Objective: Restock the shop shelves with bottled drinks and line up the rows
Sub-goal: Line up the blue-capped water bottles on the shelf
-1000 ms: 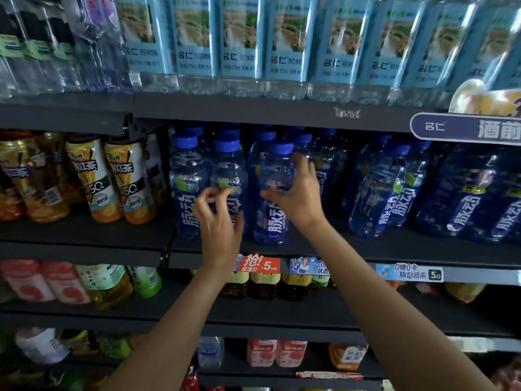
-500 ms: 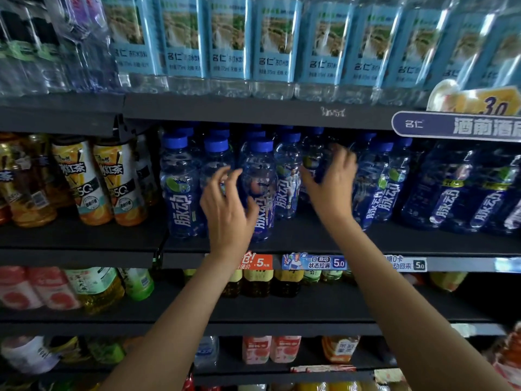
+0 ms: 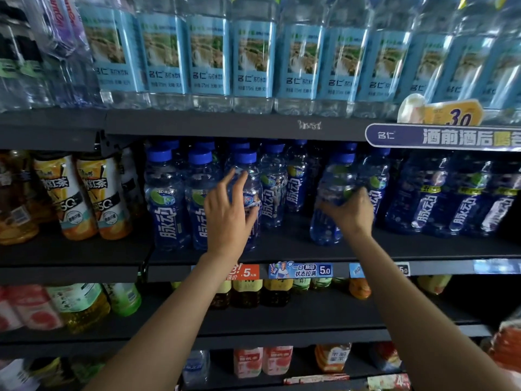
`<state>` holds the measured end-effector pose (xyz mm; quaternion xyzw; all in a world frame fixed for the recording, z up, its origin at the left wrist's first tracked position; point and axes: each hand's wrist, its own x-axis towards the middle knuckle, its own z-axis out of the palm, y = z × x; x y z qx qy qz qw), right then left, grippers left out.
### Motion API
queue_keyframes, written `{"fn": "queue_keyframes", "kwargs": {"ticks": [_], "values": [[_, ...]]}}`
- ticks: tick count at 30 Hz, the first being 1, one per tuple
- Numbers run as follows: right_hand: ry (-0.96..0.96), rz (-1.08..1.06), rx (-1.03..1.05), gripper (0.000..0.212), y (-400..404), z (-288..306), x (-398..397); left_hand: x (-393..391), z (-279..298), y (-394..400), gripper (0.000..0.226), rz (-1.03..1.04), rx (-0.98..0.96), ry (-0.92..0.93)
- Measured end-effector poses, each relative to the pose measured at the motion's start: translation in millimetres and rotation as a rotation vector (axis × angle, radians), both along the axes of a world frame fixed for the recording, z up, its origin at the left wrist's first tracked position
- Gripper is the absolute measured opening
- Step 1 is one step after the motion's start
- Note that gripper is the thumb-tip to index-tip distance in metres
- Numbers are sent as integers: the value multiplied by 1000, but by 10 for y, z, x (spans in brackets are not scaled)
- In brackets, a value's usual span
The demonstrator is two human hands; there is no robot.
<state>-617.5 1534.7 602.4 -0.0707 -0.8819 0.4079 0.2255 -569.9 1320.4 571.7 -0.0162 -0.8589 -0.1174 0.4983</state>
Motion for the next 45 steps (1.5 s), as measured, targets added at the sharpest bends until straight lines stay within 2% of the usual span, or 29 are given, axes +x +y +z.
{"fn": "queue_keyframes", "kwargs": {"ticks": [4,11,18,22,24,28,31,35,38,41,45], "values": [[0,145,-13,70,-419,-60,199,-3,-3,-20,66,-12,-11,9],[11,221,55,69,-839,-53,272,-4,-16,-10,67,1,-16,2],[69,260,48,68,-879,-135,183,-2,-12,17,66,8,6,1],[10,435,-12,84,-714,-142,138,44,4,132,60,29,72,32],[28,486,-16,83,-501,-141,110,71,7,274,51,-1,92,91],[227,193,12,68,168,-136,-96,19,-43,780,46,-131,35,94],[142,11,-28,78,685,-74,-367,-143,-122,1257,49,-173,16,23],[-49,102,-66,94,1041,-122,-801,-269,-228,1562,45,-56,138,-11],[-121,182,-107,83,1065,-194,-942,-249,-306,1487,47,47,123,-53],[-105,194,-99,75,1053,-232,-908,-227,-357,1416,49,90,72,-75],[-12,237,-53,69,1011,-326,-596,-241,-385,1426,46,114,177,13]]}}
